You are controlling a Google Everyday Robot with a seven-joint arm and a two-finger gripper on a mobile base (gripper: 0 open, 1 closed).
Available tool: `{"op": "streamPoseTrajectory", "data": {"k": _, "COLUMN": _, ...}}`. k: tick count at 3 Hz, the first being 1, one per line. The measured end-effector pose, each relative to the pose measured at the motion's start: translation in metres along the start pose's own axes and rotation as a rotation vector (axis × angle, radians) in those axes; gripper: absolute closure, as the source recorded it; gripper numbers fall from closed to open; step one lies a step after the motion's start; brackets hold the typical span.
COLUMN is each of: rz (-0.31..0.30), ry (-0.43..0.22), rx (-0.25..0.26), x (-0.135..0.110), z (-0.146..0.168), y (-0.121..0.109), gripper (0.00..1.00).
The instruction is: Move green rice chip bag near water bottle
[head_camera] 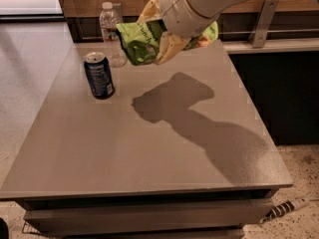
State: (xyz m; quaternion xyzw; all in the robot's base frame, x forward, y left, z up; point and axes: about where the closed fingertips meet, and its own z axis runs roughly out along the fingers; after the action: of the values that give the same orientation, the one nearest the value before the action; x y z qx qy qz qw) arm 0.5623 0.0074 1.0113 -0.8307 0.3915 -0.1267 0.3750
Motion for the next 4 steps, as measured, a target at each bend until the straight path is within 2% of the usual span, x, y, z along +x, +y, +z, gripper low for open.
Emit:
{"op": "streamPoseTrajectory", "data": {"k": 1, "rz": 0.015, "ry": -0.011, "rx": 0.037, "x": 0.035, "z": -0.002, "y": -0.010, "gripper": 1.00}}
{"op": "streamPoseTrajectory", "data": {"k": 2, "rz": 0.034, "ry": 0.005, "rx": 0.066, "x": 0.074, "z": -0.007, "y": -0.023, "gripper": 1.00}}
{"op": "streamPoseTrajectory", "data": {"k": 3, "rz": 0.059, "ry": -0.002, "rx": 0.072, "x": 0.106, "z": 0.002, "y": -0.032, "gripper": 1.00}}
{"op": "streamPoseTrajectory", "data": {"k": 4, "rz": 0.118, "ry": -0.082, "rx": 0.083, "x": 0.139, "z": 0.042, "y": -0.026, "gripper": 1.00}}
